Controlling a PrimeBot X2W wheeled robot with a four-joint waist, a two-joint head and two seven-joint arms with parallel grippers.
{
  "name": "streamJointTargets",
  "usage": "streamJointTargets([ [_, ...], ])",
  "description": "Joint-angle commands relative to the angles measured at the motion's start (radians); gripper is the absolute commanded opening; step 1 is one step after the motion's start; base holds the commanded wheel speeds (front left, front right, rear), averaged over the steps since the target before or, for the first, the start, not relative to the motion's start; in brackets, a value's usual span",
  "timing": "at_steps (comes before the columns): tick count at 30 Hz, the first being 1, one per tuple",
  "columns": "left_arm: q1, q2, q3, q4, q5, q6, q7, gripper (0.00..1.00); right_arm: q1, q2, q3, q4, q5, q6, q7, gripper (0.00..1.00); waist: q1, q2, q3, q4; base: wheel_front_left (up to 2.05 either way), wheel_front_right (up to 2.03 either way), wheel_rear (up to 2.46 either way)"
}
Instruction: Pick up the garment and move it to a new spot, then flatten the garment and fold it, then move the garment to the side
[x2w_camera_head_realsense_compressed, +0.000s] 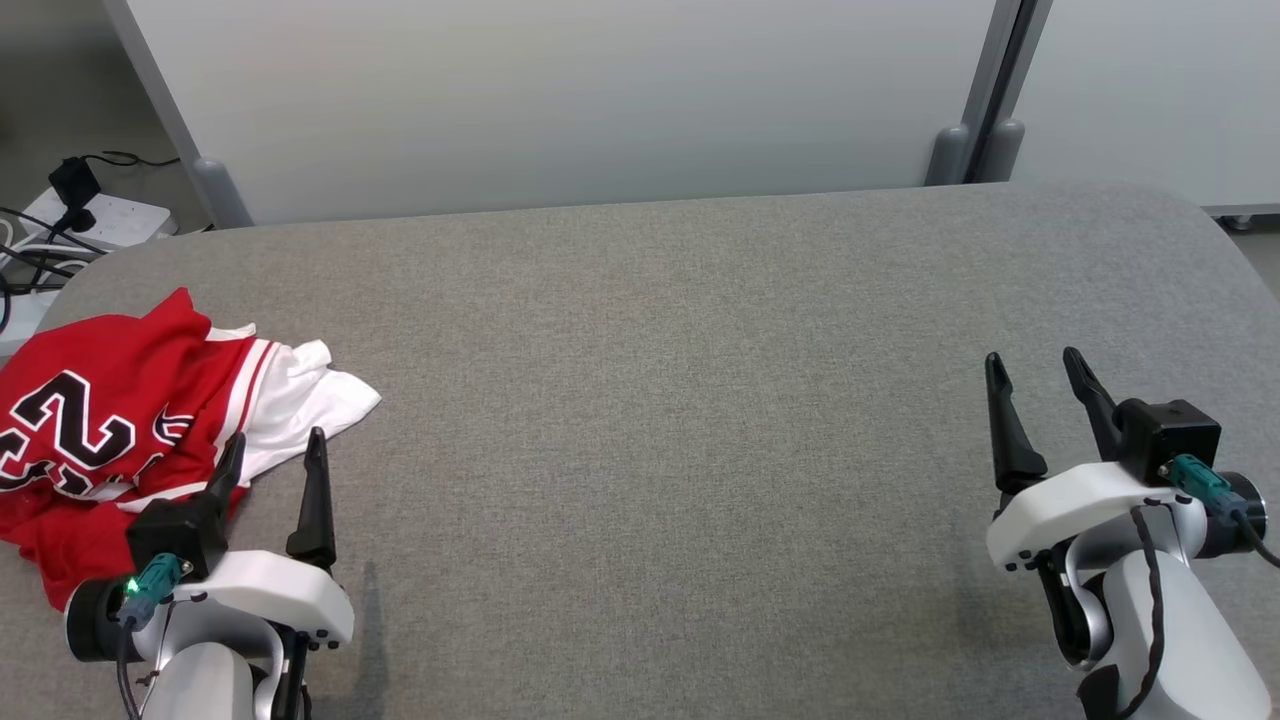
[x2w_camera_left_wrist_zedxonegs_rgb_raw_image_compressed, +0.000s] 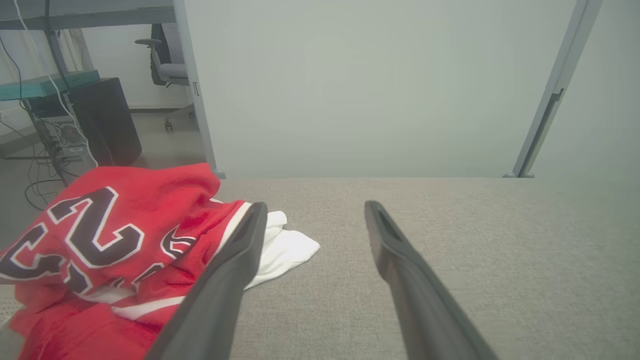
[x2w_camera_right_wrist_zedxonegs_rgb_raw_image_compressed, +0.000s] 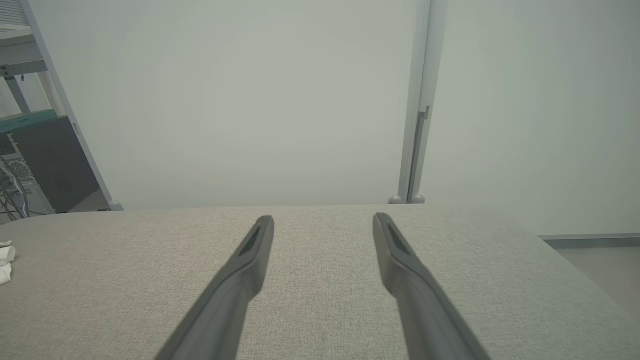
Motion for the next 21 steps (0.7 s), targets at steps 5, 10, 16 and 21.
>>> streamJointTargets([
  [5, -0.058, 0.025, 0.040, -0.014, 0.035, 0.011, -0.014, 1.00, -0.045, -0.007, 0.000, -0.024, -0.031, 0.007, -0.022, 1.00, -0.0001, 0.0000, 0.000, -0.004, 0.00, 0.00, 0.00],
  [10, -0.054, 0.028, 0.056, -0.002, 0.037, 0.024, -0.014, 1.00, -0.045, -0.006, -0.009, -0.031, -0.032, 0.007, -0.022, 1.00, -0.0001, 0.0000, 0.003, -0.012, 0.00, 0.00, 0.00],
  [16, -0.052, 0.031, 0.062, 0.003, 0.042, 0.028, -0.014, 1.00, -0.041, -0.005, -0.017, -0.031, -0.033, 0.007, -0.022, 1.00, -0.0001, 0.0000, 0.005, -0.013, 0.00, 0.00, 0.00],
  [21, -0.051, 0.031, 0.062, -0.001, 0.046, 0.030, -0.014, 1.00, -0.042, -0.005, -0.001, -0.033, -0.029, 0.007, -0.022, 1.00, -0.0001, 0.0000, 0.006, -0.002, 0.00, 0.00, 0.00],
])
